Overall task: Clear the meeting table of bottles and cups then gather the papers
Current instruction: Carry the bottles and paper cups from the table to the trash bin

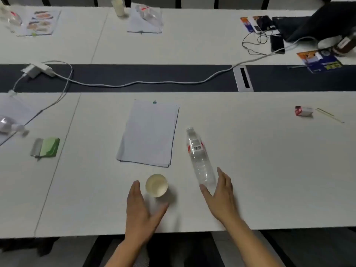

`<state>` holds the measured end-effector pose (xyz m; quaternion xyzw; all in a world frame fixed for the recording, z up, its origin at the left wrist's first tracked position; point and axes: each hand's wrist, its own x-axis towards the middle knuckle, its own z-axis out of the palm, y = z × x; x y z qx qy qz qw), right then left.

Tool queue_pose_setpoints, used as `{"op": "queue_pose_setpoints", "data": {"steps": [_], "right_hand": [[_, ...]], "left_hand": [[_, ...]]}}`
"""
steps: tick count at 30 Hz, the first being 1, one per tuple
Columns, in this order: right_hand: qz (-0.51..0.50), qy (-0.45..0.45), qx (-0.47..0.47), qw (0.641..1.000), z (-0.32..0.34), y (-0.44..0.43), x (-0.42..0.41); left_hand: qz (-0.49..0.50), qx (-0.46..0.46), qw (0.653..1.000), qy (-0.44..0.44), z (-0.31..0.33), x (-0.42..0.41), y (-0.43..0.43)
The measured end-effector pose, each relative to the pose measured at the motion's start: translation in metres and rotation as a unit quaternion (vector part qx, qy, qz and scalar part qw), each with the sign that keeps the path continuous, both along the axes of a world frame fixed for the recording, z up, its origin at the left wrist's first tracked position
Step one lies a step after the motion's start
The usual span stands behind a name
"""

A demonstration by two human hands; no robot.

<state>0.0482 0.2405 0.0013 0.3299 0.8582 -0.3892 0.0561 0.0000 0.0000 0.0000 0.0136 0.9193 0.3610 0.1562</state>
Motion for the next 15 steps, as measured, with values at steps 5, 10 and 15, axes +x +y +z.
{"op": "queue_pose_setpoints", "data": {"steps": [5,10,15], "right_hand": [[-0.008,-0.008,0.026,1.0,-0.028,0.001,-0.055],[0.021,-0.084,0.041,0.995,-0.035,0.007,-0.06],[-0.018,-0.042,-0.013,0.999,0.0,0.003,-0.03]], "left_hand": [[-0.019,0.003,1.0,-0.011,-0.026,-0.017,0.013],[0.016,0.051,0.998,-0.019,-0.025,-0.015,0.013],[0.084,0.095,0.992,-0.005,0.01,-0.009,0.005]]}}
